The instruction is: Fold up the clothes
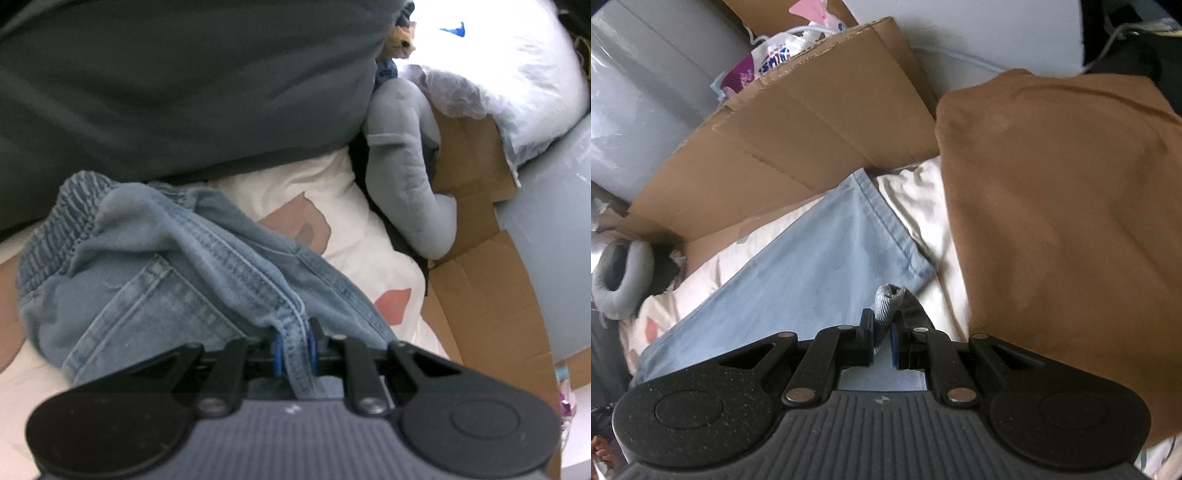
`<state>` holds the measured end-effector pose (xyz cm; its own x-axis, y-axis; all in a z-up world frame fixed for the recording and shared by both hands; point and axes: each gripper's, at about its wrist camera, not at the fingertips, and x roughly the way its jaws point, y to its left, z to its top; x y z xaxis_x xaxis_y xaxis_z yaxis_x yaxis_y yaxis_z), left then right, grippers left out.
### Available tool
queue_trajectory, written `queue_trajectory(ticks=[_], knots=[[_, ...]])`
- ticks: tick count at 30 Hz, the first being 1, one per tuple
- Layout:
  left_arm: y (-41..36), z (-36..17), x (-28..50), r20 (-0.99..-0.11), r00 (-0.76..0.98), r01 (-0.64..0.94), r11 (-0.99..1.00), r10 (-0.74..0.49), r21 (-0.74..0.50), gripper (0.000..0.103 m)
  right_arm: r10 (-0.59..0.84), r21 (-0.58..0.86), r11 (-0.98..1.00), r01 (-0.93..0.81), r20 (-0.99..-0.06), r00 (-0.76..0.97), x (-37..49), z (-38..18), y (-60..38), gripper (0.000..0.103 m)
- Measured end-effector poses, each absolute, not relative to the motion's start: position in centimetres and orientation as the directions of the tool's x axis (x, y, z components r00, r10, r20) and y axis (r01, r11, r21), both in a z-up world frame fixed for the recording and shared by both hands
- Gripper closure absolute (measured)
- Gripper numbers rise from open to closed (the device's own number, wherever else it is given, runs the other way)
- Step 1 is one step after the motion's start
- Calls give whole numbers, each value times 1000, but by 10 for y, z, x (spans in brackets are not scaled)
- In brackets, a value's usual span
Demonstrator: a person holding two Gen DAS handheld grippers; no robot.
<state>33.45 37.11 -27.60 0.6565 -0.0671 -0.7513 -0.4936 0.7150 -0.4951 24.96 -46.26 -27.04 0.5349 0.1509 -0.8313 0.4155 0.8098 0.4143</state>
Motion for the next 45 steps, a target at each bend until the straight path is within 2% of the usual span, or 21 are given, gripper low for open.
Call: queue_trajectory(ticks=[12,22,28,45], knots=[[381,-310,360,-754,653,-522,679,-72,-517,89,99,348,859,375,-832,546,333,-295,-455,96],[386,-308,376,-745,665,-537,661,-50,-524,89,68,364,838,406,-809,584,379,-295,-450,95],[386,-311,392,-734,678,-544,639,-47,-543,89,35,346,823,451,-822,568,399,-307,-447,95],[380,-327,442,-760,650,-588,633,-2,-504,90,6,361,774,520,-826,564,442,-332,-448,95]])
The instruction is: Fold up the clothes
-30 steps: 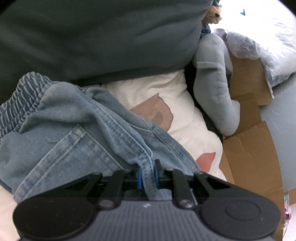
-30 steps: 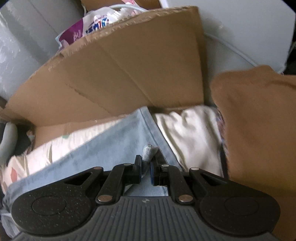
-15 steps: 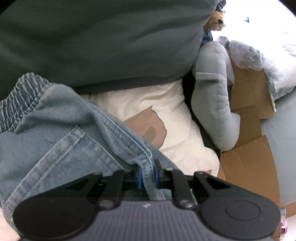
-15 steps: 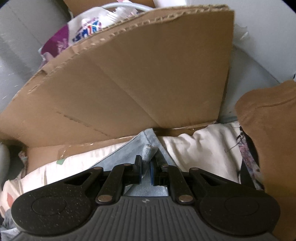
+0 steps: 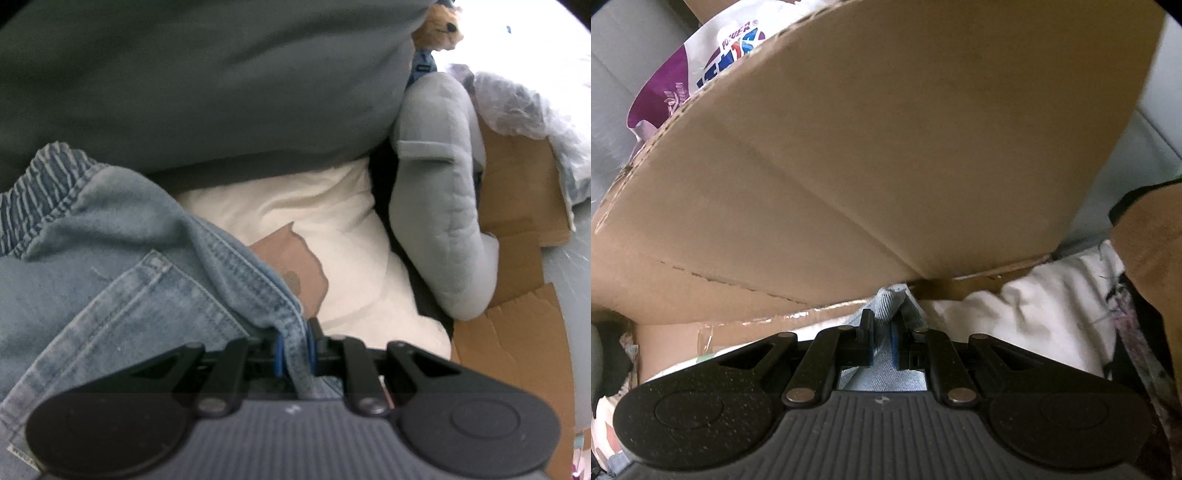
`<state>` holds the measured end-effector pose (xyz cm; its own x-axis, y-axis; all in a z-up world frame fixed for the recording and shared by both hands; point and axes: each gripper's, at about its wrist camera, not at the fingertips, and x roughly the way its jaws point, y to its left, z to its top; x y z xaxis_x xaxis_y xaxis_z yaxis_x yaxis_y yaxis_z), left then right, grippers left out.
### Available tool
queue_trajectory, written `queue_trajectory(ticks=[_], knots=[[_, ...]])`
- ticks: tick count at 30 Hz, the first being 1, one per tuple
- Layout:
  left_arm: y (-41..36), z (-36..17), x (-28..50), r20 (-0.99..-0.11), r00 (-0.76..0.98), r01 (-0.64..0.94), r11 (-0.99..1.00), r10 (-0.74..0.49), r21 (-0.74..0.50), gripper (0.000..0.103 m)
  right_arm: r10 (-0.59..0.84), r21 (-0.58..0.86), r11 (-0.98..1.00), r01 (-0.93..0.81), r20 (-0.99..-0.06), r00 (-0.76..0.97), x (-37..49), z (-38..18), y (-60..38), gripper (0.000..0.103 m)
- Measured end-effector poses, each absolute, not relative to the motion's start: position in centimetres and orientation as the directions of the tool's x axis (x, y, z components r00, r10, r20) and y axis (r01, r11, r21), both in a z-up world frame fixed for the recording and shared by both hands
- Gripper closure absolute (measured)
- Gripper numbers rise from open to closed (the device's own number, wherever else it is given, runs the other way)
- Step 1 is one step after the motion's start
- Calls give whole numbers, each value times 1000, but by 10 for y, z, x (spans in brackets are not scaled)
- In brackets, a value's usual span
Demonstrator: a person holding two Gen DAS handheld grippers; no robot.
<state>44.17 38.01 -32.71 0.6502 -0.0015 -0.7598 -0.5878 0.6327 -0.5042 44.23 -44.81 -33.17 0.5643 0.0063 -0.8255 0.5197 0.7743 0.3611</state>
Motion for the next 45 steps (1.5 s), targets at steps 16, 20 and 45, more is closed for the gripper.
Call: queue_trajectory(ticks=[16,20,45], knots=[[374,-341,475,-806,591,-636,641,45,-430,89,-22,374,713,593,-833,552,460,-356,-444,95],[356,-335,480,-825,566,-605,683,8,-408,84,-21,390,682,619,-835,549,459,-363,-442,95],[323,-336,501,-819,572,-534,742,-36,-405,61,35,485,607,629,-808,589,433,-368,-444,90]])
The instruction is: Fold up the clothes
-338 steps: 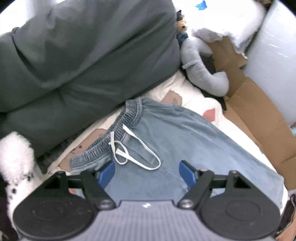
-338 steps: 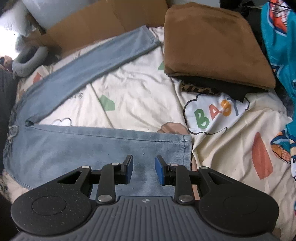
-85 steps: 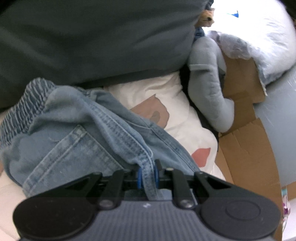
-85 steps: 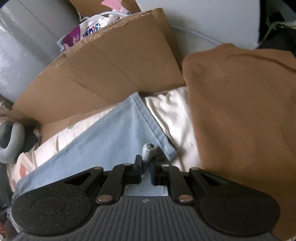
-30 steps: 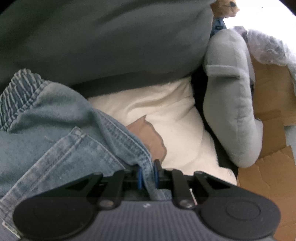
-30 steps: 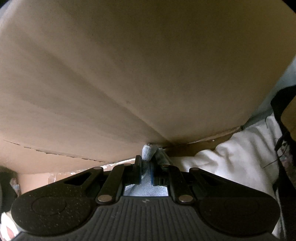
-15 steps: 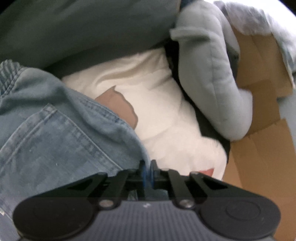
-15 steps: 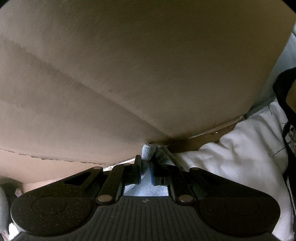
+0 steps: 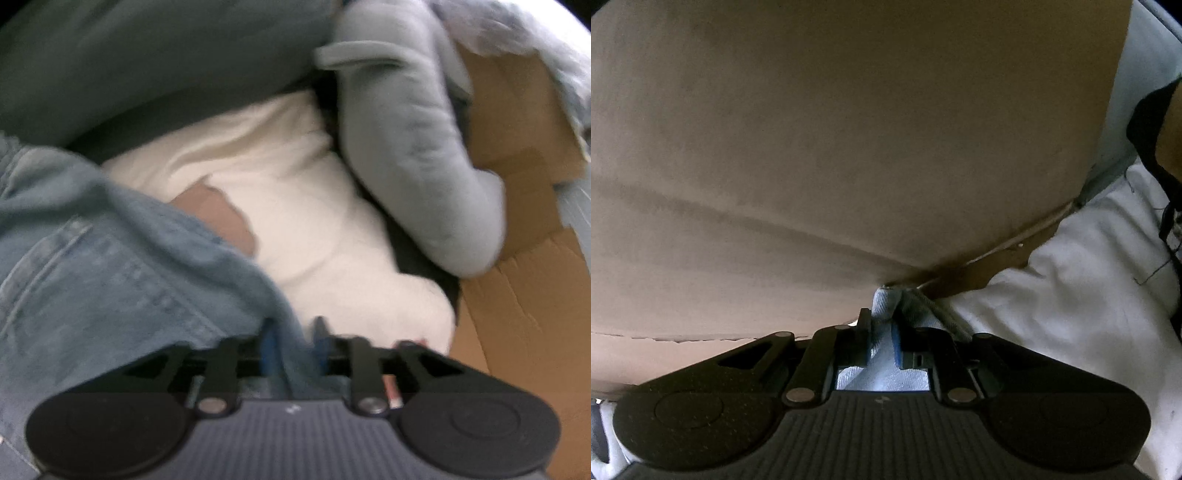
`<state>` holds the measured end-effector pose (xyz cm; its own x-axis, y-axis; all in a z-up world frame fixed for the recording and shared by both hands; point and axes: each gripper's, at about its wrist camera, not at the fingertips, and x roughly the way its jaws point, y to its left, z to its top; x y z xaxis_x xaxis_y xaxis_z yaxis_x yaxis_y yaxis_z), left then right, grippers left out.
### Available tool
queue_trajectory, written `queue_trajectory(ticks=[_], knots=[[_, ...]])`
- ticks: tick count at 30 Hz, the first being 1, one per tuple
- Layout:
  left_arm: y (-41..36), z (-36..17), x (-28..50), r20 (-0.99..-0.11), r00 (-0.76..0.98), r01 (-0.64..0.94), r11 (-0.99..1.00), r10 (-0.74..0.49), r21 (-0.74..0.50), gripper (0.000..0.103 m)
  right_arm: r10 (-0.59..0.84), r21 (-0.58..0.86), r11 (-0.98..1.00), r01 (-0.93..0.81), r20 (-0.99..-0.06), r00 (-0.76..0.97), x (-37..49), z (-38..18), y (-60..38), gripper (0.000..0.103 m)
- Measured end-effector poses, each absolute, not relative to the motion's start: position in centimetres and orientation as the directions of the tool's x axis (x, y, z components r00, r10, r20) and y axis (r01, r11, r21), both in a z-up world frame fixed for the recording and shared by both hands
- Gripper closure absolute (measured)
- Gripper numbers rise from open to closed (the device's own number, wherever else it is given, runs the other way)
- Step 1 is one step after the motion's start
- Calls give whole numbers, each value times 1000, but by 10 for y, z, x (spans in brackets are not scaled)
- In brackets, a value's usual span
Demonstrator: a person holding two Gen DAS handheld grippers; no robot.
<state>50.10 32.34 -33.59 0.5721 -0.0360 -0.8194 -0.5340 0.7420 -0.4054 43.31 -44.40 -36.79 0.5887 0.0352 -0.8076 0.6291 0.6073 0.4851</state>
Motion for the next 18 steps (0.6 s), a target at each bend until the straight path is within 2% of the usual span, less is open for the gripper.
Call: queue_trajectory(ticks=[2,8,12,18], knots=[[313,-331,501,-813,579,-492,771,-56,-404,57,52,494,616,614,-803,594,428,-364,-441,85],[282,-325,482,-800,588,-412,807,-119,-423,55,101,520,640,566,-787,609,411,-351,-433,64],[261,-319,461,-778,593,-343,808,-209,-478,53,134,537,654,533,-776,617,400,-343,-427,62],[226,-308,424,-758,595,-228,848,-268,-479,44,98,531,689,493,-743,663,390,-340,-424,62]])
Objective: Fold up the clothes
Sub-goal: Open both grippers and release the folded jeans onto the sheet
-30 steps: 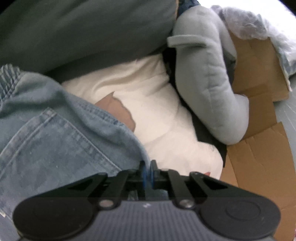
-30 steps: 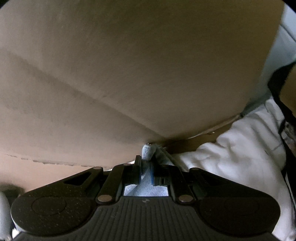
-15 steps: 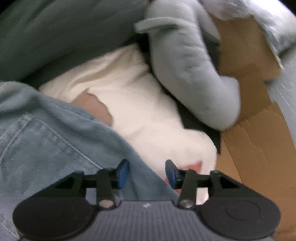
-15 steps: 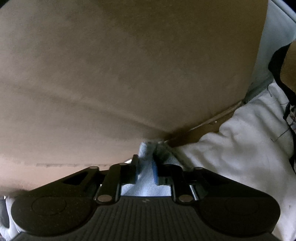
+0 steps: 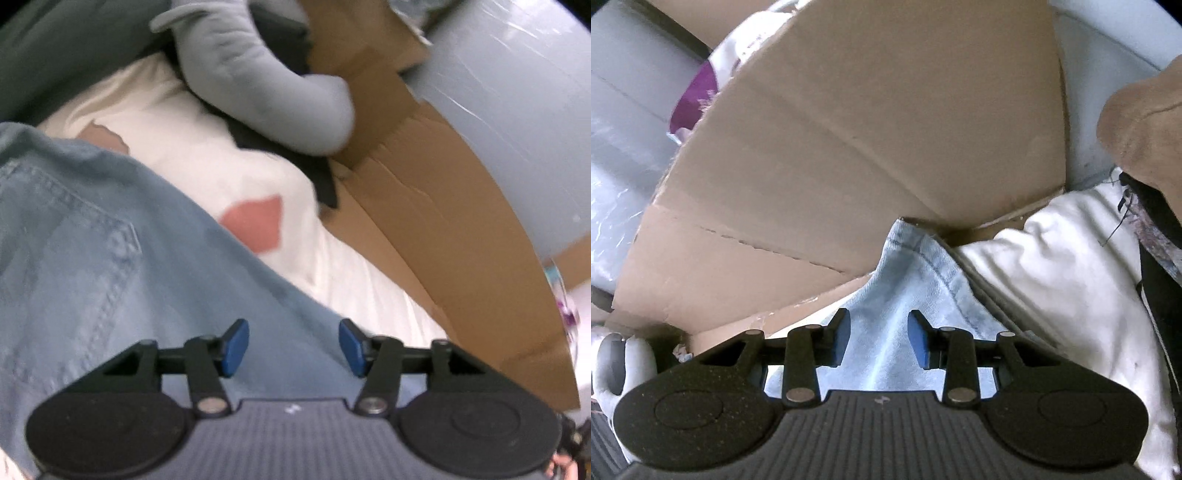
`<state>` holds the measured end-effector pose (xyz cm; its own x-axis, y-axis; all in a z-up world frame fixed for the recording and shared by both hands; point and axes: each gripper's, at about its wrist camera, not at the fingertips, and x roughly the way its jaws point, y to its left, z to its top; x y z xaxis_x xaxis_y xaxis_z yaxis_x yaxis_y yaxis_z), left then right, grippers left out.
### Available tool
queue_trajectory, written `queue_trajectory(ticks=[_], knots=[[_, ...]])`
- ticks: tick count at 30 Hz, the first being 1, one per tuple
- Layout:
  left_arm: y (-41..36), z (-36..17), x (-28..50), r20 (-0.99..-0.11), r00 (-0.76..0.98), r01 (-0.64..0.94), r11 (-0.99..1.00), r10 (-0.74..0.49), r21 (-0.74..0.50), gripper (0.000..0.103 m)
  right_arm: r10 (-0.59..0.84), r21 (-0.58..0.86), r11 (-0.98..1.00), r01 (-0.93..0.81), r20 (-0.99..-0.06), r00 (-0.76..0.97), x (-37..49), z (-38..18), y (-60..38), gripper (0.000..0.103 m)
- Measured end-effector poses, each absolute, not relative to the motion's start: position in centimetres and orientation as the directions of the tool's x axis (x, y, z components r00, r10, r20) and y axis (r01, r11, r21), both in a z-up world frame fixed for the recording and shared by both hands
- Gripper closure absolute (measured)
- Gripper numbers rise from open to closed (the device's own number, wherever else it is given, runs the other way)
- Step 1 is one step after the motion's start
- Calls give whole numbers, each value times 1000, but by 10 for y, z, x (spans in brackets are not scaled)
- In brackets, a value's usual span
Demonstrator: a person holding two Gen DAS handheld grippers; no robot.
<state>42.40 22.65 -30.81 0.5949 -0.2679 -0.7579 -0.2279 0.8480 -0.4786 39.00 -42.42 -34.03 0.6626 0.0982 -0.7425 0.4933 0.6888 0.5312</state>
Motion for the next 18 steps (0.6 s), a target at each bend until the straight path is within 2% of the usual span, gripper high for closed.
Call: queue_trajectory(ticks=[6,10,17,18], knots=[[196,-314,392,-794,520,-176,869,-316,-462,44,68,484,744,460,-740,670,377,-337,-436,62],[182,-310,372,-808,514,-133,904,-288,-406,39,90,497,754,429,-726,682,362,-333,-432,62],[148,-290,349,-801,511,-66,915,-311,-397,38,105,475,782,402,-737,667,327,-312,-431,61],[140,-289,349,-799,508,-51,915,-321,-400,35,102,475,783,402,-735,670,322,-309,-433,59]])
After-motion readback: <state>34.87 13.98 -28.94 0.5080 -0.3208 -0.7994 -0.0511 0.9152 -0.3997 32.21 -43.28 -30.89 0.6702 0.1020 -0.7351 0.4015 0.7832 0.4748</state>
